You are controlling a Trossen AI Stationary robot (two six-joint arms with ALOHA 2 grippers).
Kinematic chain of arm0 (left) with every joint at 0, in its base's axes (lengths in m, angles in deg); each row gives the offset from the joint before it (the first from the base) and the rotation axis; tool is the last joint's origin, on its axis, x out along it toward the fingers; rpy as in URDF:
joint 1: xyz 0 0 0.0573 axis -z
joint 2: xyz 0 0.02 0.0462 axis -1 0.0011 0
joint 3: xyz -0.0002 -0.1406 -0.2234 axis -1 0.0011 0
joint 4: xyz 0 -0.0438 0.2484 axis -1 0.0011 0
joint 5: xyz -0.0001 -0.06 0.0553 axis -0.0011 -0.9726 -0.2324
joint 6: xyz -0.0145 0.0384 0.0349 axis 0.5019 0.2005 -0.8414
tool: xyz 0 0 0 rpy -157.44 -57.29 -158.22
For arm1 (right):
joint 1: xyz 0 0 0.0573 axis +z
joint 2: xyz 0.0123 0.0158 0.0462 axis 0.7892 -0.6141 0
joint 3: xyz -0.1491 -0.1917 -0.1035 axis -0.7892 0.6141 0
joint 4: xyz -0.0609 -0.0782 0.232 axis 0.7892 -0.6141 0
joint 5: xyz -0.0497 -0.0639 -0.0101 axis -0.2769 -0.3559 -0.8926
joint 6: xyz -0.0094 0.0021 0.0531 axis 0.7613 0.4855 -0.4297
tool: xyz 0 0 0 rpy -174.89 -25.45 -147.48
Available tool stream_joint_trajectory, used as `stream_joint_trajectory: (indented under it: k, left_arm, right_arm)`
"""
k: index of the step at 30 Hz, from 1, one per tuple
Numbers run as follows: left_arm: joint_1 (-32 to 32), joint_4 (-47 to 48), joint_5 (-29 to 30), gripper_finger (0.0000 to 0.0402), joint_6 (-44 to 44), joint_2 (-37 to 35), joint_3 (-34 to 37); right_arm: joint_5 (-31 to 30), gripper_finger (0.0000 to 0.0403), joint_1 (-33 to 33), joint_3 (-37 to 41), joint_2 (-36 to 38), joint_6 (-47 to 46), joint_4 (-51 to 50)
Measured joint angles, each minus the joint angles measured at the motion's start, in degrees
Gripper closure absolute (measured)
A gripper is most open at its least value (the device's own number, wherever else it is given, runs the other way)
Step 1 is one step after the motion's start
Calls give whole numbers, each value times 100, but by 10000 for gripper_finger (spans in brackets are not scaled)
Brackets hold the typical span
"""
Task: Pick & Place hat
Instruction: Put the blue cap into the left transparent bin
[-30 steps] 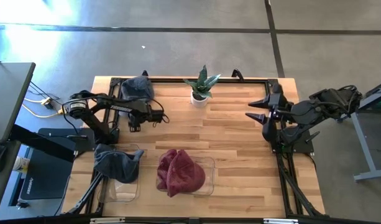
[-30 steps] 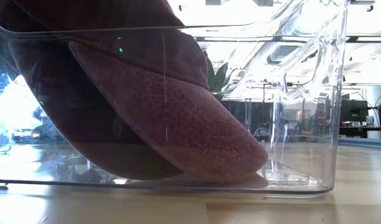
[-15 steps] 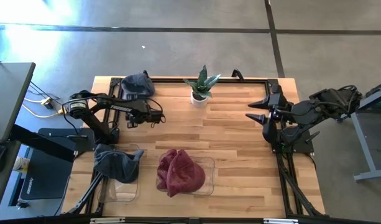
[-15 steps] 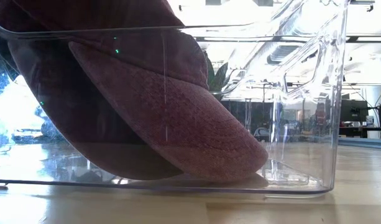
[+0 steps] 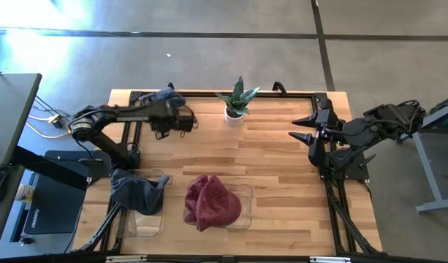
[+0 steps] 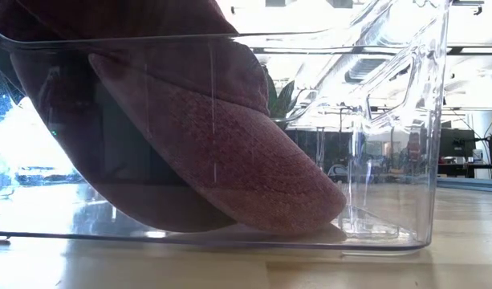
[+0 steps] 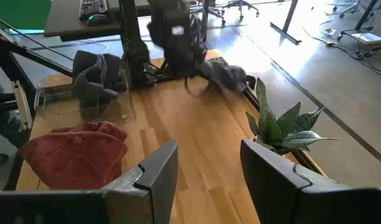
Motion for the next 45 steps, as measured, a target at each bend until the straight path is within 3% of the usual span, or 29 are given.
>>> stream_joint_trajectory:
  k: [2, 6, 11, 16, 19, 25, 32, 38, 40, 42, 45]
  left_arm:
    - [0, 64, -411, 395, 28, -159, -744]
    - [6, 73, -1806, 395, -175, -465, -2362]
    - [4, 25, -4079, 398, -144, -479, -4415]
    - [2, 17, -5708, 400, 347, -431, -5628]
    - [72, -118, -6187, 400, 775, -367, -5775]
    - [648, -1088, -6384, 400, 957, -6, -5379]
    - [1287, -2135, -6573, 400, 1421, 1217, -5231]
    - [1434, -3331, -6511, 401, 2094, 2334, -5218]
    - [1432, -3432, -6802, 401, 2197, 2578, -5195]
    - [1424, -4179, -7209, 401, 2291, 2898, -5256]
    - [1429, -4202, -7521, 401, 2337, 3192, -5188]
  right_arm:
    - [2, 233, -1, 0, 0, 13, 0]
    - [113, 233, -1, 0, 9, 111, 0]
    - [376, 233, -1, 0, 72, 259, -5]
    - [503, 233, -2, 0, 242, 392, -7]
    - [546, 233, -1, 0, 405, 437, -9]
    - [581, 233, 0, 0, 851, 440, -9]
    - [752, 233, 0, -2, 1266, 49, -55]
    - [1052, 233, 0, -2, 1252, -242, -327]
    - [1160, 233, 0, -2, 1213, -300, -422]
    - [1302, 233, 0, -2, 1163, -362, -535]
    - [1413, 233, 0, 0, 1077, -395, -694]
